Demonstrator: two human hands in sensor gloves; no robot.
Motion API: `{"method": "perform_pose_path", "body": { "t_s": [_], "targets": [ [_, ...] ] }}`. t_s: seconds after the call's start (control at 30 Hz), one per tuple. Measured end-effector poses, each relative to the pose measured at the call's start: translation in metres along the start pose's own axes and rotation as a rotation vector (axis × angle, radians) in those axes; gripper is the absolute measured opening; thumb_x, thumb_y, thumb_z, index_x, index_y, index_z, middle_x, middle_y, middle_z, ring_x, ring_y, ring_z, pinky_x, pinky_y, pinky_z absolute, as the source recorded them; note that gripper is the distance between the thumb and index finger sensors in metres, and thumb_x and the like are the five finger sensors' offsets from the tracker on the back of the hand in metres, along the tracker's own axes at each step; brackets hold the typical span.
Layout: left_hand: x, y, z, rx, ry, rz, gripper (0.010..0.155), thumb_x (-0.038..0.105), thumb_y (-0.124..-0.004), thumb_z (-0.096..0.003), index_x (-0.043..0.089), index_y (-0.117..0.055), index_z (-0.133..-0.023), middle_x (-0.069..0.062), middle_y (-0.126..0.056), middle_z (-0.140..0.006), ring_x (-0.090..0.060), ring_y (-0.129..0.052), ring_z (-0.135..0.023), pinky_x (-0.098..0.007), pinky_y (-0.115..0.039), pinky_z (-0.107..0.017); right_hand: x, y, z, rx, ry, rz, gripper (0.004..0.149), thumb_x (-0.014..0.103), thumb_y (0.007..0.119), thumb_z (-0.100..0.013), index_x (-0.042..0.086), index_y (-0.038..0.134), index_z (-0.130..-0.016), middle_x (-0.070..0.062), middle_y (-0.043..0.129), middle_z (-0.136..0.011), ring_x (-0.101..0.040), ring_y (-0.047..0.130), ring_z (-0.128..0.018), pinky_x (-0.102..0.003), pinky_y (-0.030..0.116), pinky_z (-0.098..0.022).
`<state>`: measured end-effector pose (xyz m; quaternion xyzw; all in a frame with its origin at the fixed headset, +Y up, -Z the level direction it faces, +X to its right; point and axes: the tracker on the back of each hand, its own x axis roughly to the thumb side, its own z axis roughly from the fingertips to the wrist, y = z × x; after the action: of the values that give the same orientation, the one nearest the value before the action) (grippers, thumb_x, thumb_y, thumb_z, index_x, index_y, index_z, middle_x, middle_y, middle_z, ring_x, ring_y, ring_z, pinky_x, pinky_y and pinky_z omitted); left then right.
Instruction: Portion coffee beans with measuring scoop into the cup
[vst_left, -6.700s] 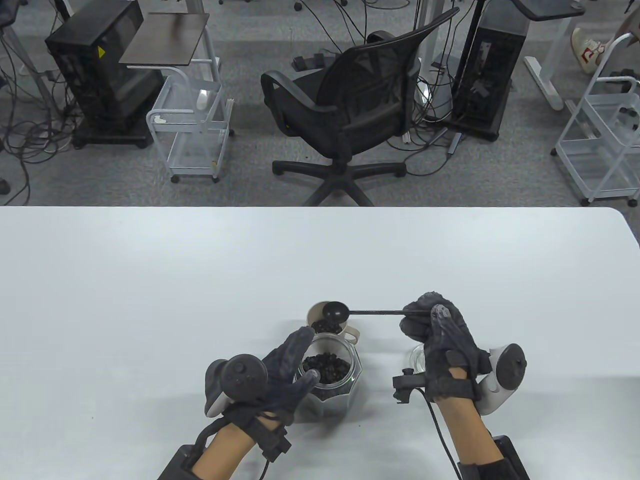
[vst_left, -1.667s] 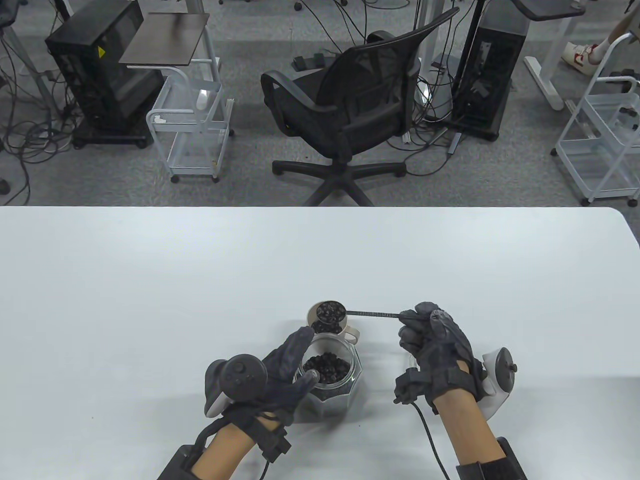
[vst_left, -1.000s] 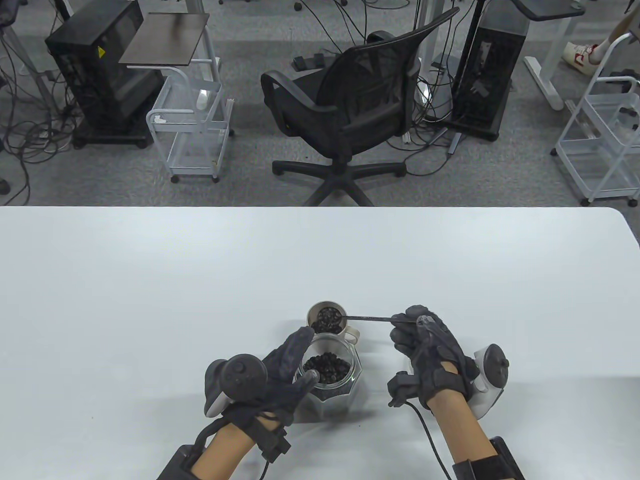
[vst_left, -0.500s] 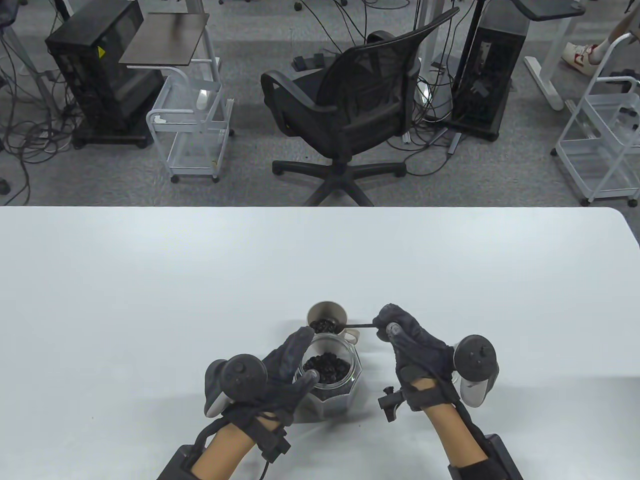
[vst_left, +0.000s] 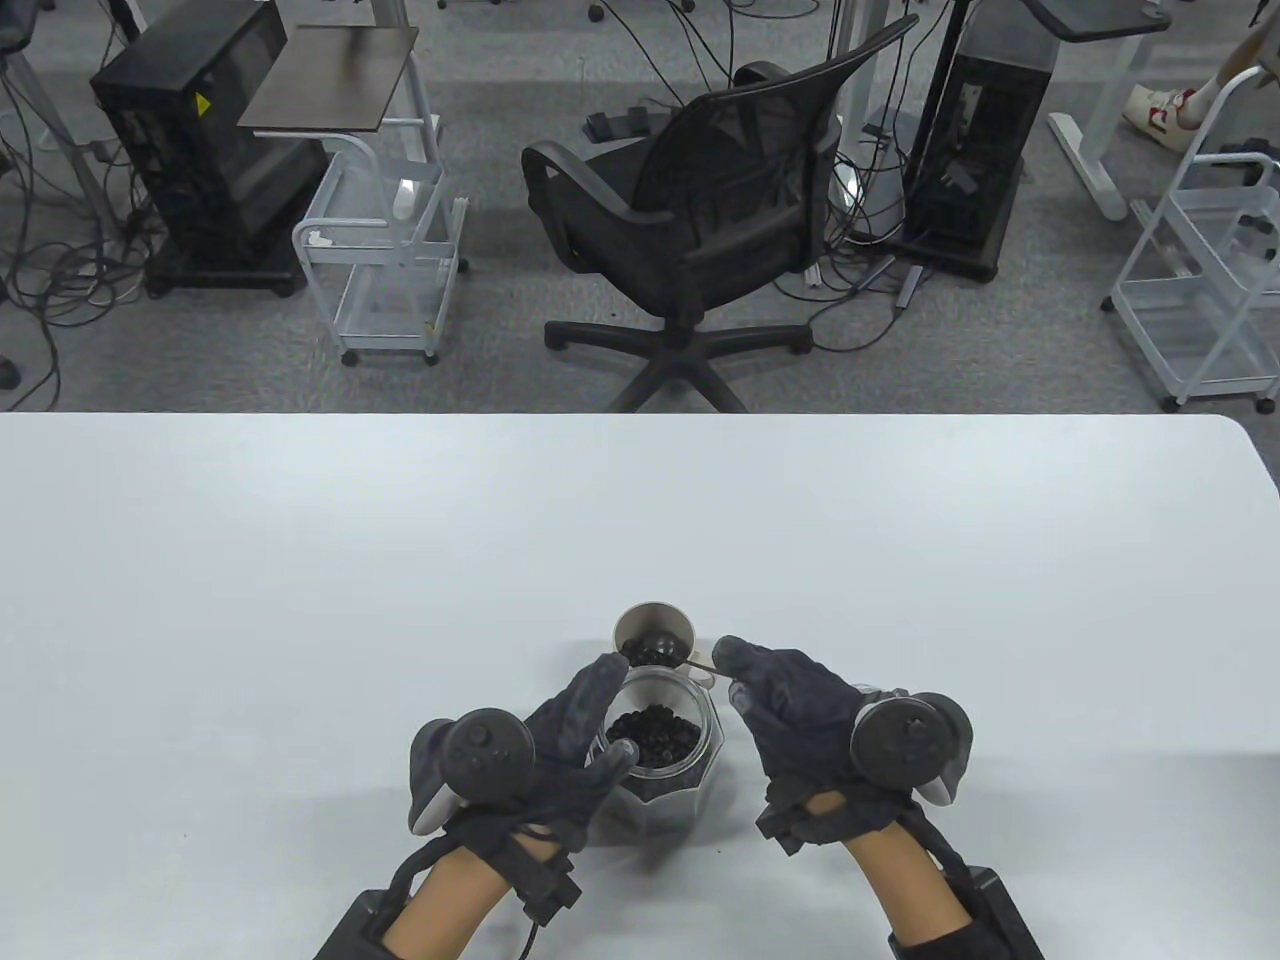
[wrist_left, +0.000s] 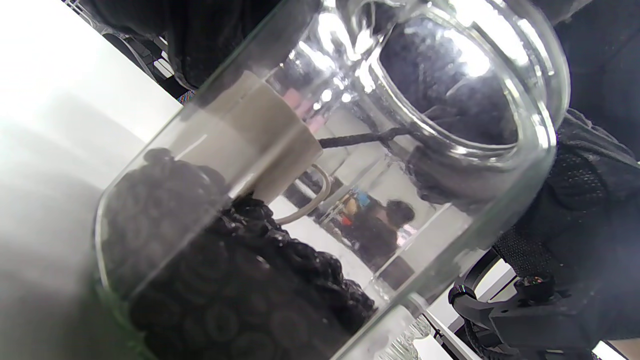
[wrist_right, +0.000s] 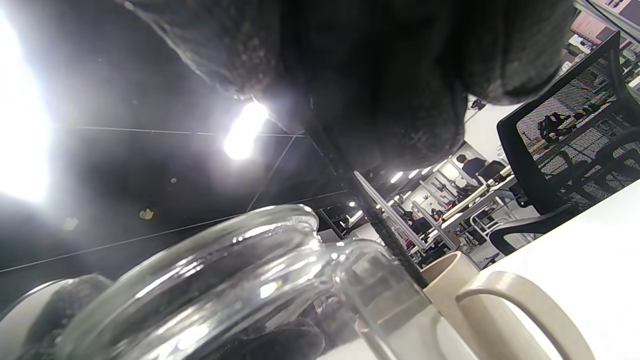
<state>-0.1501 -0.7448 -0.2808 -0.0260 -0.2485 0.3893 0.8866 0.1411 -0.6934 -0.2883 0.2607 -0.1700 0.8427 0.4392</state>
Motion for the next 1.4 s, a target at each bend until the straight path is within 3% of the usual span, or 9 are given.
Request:
{"method": "perform_pose_path", "body": {
  "t_s": [0.17, 0.43, 0.87, 1.23, 1.4],
  "targets": [
    [0.0, 0.0, 0.0, 0.0, 0.0, 0.0, 0.087, 0.075, -0.051, -0.046, 0.027, -0.031, -0.115, -0.022, -0.05, -0.117, -0.055, -0.068, -0.099, -0.07, -0.051, -0.068, -0.005, -0.005, 0.001, -0.08, 0.055, -0.081, 0.044, 0.027, 0.078, -0.051, 0.013, 0.078, -0.092, -0.026, 0.086, -0.083, -0.052, 0.093, -0.068, -0.064, 0.071, -0.052],
    [0.0, 0.0, 0.0, 0.0, 0.001, 0.001, 0.087, 0.075, -0.051, -0.0461, 0.027, -0.03, -0.115, -0.023, -0.05, -0.117, -0.055, -0.067, -0.099, -0.07, -0.05, -0.068, -0.034, -0.022, 0.012, -0.343, 0.355, -0.42, 0.044, 0.028, 0.077, -0.051, 0.011, 0.079, -0.091, -0.027, 0.086, -0.081, -0.052, 0.094, -0.065, -0.063, 0.073, -0.05],
    [0.0, 0.0, 0.0, 0.0, 0.001, 0.004, 0.086, 0.075, -0.051, -0.0463, 0.027, -0.03, -0.115, -0.023, -0.05, -0.116, -0.055, -0.067, -0.099, -0.07, -0.05, -0.068, -0.065, -0.027, 0.032, -0.517, 0.682, -0.784, 0.044, 0.03, 0.075, -0.053, 0.012, 0.075, -0.093, -0.025, 0.085, -0.082, -0.049, 0.094, -0.065, -0.061, 0.074, -0.05],
    [0.0, 0.0, 0.0, 0.0, 0.001, 0.005, 0.086, 0.075, -0.051, -0.0461, 0.027, -0.031, -0.115, -0.023, -0.05, -0.116, -0.055, -0.067, -0.099, -0.07, -0.05, -0.068, -0.063, -0.03, 0.032, -0.493, 0.689, -0.99, 0.043, 0.033, 0.07, -0.055, 0.011, 0.072, -0.093, -0.022, 0.085, -0.08, -0.044, 0.095, -0.062, -0.057, 0.074, -0.05],
    [0.0, -0.001, 0.0, -0.001, 0.001, 0.006, 0.086, 0.075, -0.051, -0.0462, 0.027, -0.03, -0.115, -0.023, -0.05, -0.117, -0.055, -0.067, -0.099, -0.07, -0.05, -0.068, -0.052, -0.037, 0.025, -0.444, 0.593, -0.89, 0.042, 0.035, 0.07, -0.055, 0.011, 0.075, -0.089, -0.021, 0.089, -0.073, -0.042, 0.096, -0.055, -0.056, 0.075, -0.047]
  ]
}}
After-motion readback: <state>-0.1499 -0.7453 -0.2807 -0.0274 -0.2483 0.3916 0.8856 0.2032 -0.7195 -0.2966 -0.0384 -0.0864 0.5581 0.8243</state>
